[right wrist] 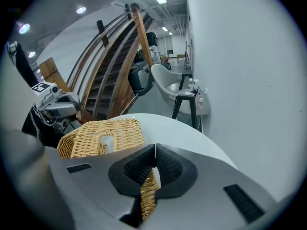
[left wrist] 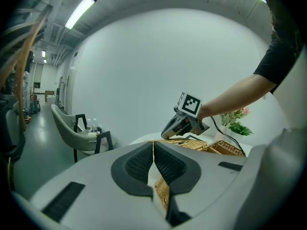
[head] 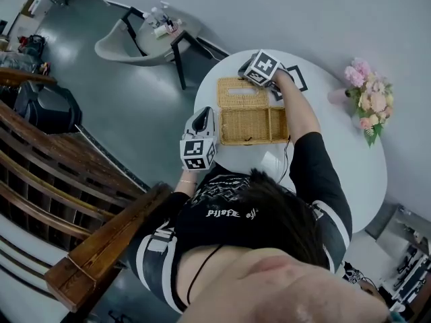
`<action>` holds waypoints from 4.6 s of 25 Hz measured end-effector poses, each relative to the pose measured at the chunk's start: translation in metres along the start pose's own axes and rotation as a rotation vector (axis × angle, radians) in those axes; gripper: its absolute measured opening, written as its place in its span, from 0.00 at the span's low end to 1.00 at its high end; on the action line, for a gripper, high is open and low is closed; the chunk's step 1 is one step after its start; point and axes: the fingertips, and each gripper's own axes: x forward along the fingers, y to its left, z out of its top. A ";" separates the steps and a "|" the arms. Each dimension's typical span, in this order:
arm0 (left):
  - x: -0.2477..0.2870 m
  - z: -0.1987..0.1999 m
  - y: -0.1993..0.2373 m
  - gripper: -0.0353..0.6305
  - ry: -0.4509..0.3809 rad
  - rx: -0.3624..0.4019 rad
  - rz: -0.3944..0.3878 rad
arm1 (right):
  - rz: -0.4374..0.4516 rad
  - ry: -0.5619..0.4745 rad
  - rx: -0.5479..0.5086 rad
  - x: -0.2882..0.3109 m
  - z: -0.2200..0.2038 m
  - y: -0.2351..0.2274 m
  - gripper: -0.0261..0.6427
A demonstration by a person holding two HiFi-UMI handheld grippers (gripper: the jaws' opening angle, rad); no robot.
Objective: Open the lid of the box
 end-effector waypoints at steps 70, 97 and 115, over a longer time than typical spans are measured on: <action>-0.055 0.044 -0.039 0.09 -0.182 0.033 -0.019 | -0.667 -0.713 0.306 -0.160 -0.010 0.160 0.34; -0.062 0.020 -0.062 0.09 -0.154 0.044 -0.021 | -0.729 -0.732 0.346 -0.145 -0.048 0.185 0.08; -0.064 0.008 -0.064 0.09 -0.132 0.031 -0.014 | -0.749 -0.708 0.331 -0.142 -0.059 0.188 0.08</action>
